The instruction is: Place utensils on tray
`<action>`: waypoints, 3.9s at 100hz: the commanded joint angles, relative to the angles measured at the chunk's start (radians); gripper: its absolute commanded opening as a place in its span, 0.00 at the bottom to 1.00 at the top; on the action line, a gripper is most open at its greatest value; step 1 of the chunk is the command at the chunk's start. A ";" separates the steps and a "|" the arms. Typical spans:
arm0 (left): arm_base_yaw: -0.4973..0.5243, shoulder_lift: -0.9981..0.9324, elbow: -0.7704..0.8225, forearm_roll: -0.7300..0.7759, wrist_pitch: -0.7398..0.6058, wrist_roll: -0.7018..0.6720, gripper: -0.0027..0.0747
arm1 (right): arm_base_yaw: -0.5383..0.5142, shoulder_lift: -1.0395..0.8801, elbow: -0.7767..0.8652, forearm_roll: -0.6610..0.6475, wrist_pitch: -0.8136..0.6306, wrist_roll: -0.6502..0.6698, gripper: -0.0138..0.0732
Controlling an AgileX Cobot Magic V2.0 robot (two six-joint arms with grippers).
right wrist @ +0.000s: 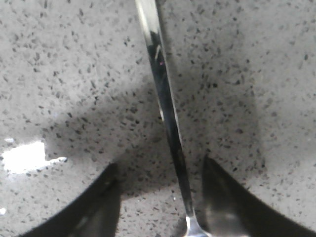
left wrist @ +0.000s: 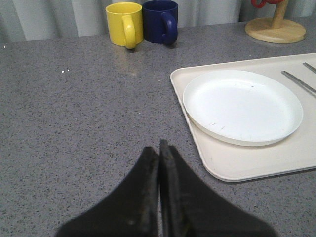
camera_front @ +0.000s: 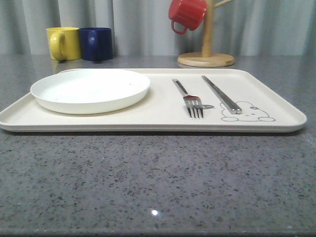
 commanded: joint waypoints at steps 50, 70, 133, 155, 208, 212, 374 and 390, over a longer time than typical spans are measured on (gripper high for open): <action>-0.004 0.009 -0.026 -0.006 -0.070 -0.011 0.01 | 0.023 -0.087 -0.033 0.065 -0.006 -0.013 0.08; -0.004 0.009 -0.026 -0.006 -0.070 -0.011 0.01 | 0.171 -0.176 -0.033 0.090 0.002 -0.013 0.08; -0.004 0.009 -0.026 -0.006 -0.070 -0.011 0.01 | 0.561 -0.141 -0.033 0.241 -0.054 0.189 0.08; -0.004 0.009 -0.026 -0.006 -0.070 -0.011 0.01 | 0.566 -0.103 -0.033 0.242 -0.084 0.250 0.08; -0.004 0.009 -0.026 -0.006 -0.070 -0.011 0.01 | 0.566 -0.073 -0.033 0.236 -0.081 0.252 0.47; -0.004 0.009 -0.026 -0.006 -0.070 -0.011 0.01 | 0.566 -0.073 -0.033 0.236 -0.081 0.252 0.52; -0.004 0.009 -0.026 -0.006 -0.070 -0.011 0.01 | 0.238 -1.084 0.803 0.015 -0.587 0.137 0.09; -0.004 0.009 -0.026 -0.006 -0.070 -0.011 0.01 | 0.238 -1.275 0.936 -0.012 -0.727 0.137 0.09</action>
